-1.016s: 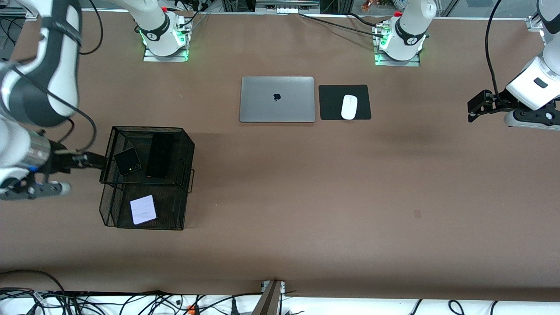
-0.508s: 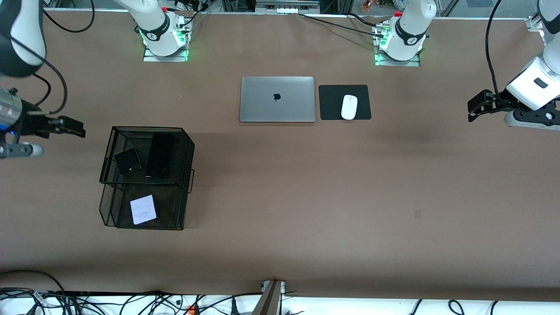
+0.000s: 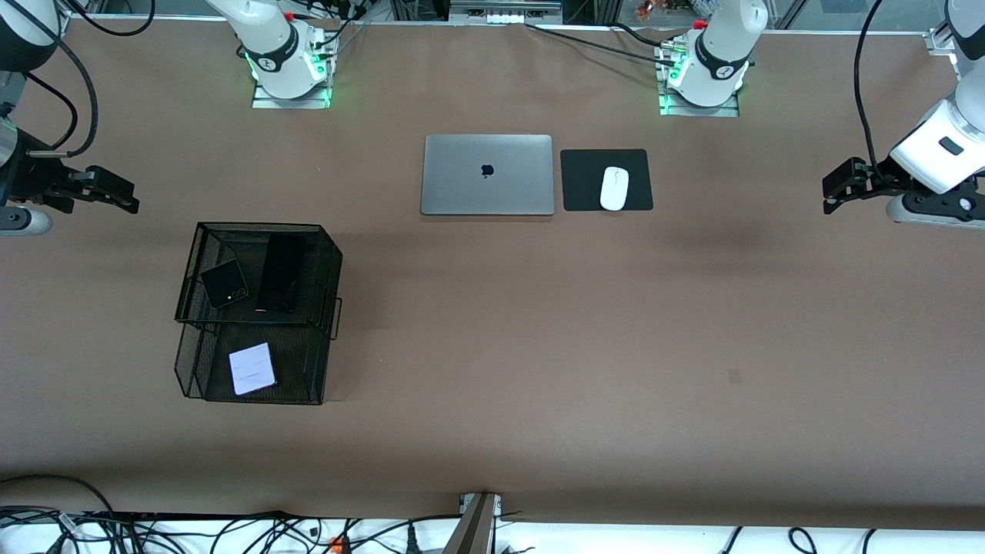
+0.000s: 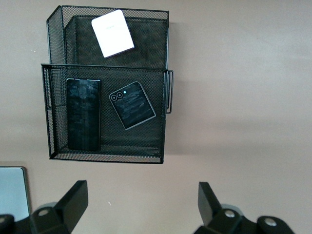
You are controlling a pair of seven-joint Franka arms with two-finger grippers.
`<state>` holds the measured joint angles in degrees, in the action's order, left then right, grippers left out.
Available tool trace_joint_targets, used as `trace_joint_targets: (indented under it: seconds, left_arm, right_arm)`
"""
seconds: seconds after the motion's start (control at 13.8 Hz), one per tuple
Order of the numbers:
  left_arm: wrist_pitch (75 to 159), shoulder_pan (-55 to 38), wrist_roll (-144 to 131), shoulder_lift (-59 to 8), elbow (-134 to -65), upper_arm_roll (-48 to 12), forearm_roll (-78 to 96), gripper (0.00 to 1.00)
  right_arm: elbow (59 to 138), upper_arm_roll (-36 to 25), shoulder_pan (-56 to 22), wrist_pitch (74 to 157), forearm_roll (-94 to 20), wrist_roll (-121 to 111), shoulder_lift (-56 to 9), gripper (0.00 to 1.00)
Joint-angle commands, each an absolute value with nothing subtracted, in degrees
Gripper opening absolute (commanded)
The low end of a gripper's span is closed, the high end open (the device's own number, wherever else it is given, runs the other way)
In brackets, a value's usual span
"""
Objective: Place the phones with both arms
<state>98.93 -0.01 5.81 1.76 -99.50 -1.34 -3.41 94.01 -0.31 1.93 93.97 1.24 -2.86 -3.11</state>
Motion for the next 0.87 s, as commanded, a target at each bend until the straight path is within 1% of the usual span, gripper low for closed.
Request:
trace_joint_targets:
  seconds: [0.0,0.29,0.51,0.8]
  left_arm:
    - [97.6,0.4,7.6,1.1,-97.9,-1.4,-1.7,1.00]
    - [97.6,0.4,7.6,1.1,-97.9,-1.4,-1.7,1.00]
    - [97.3,0.4,7.6,1.1,-97.9,-1.4,-1.6,1.00]
    - [97.2,0.4,7.6,1.1,-97.9,-1.4,-1.7,1.00]
  right_arm:
    - [92.5,0.6,3.3,91.2,2.2,-2.9,-2.5,1.00]
    - [91.6,0.0,3.0,90.1,2.1,-1.9,-2.3,1.00]
    - [91.5,-3.2,0.1,88.9,2.2,-1.8,-2.4,1.00]
    - [91.6,-3.1,0.1,88.9,2.2,-1.8,-2.5,1.00]
